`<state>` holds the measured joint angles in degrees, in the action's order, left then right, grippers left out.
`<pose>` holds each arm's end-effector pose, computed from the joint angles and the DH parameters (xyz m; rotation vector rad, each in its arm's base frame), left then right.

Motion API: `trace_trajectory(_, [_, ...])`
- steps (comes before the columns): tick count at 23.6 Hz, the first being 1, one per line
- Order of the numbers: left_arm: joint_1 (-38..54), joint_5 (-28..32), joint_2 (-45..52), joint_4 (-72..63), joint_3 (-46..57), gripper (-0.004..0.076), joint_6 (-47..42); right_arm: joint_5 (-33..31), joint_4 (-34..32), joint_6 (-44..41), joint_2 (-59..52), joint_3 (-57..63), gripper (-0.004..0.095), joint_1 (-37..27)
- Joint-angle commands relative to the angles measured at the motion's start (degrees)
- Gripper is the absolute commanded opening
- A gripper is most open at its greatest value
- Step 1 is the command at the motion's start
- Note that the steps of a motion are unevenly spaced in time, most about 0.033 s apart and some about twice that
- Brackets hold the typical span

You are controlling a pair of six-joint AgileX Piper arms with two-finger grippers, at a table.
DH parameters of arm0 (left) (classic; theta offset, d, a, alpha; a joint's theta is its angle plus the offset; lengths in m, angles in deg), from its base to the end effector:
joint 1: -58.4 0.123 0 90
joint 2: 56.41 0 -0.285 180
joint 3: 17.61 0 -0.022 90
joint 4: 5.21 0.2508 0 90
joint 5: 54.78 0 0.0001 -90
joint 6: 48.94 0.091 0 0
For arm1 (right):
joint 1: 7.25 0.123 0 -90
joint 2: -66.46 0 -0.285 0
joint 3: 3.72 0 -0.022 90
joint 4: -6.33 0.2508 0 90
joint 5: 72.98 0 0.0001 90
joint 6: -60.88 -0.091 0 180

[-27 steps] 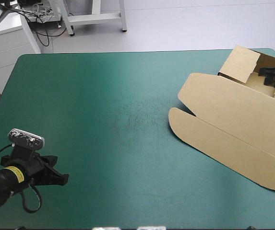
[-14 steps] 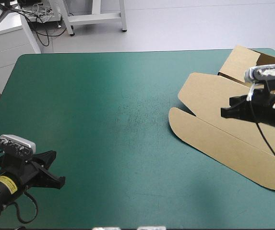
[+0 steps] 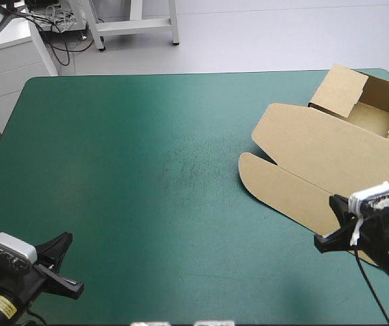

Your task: Fold the box

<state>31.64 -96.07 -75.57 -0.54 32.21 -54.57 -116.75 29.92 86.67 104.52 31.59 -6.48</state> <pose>0.0399 -0.0147 0.2956 0.3770 1.8958 -0.2860 0.0887 0.0264 0.3550 -0.3351 1.9600 0.1957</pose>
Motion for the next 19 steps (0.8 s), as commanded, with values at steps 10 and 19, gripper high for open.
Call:
trace_trajectory(10, [-0.05,3.66,6.39,0.01,2.65,-0.001,0.27,8.95,1.2,-0.51,-21.81,13.79,-0.0001,0.23])
trace_trajectory(19, [-0.05,2.47,6.39,0.01,2.65,-0.001,0.32,7.3,0.67,-3.71,-32.34,18.22,-0.0001,0.23])
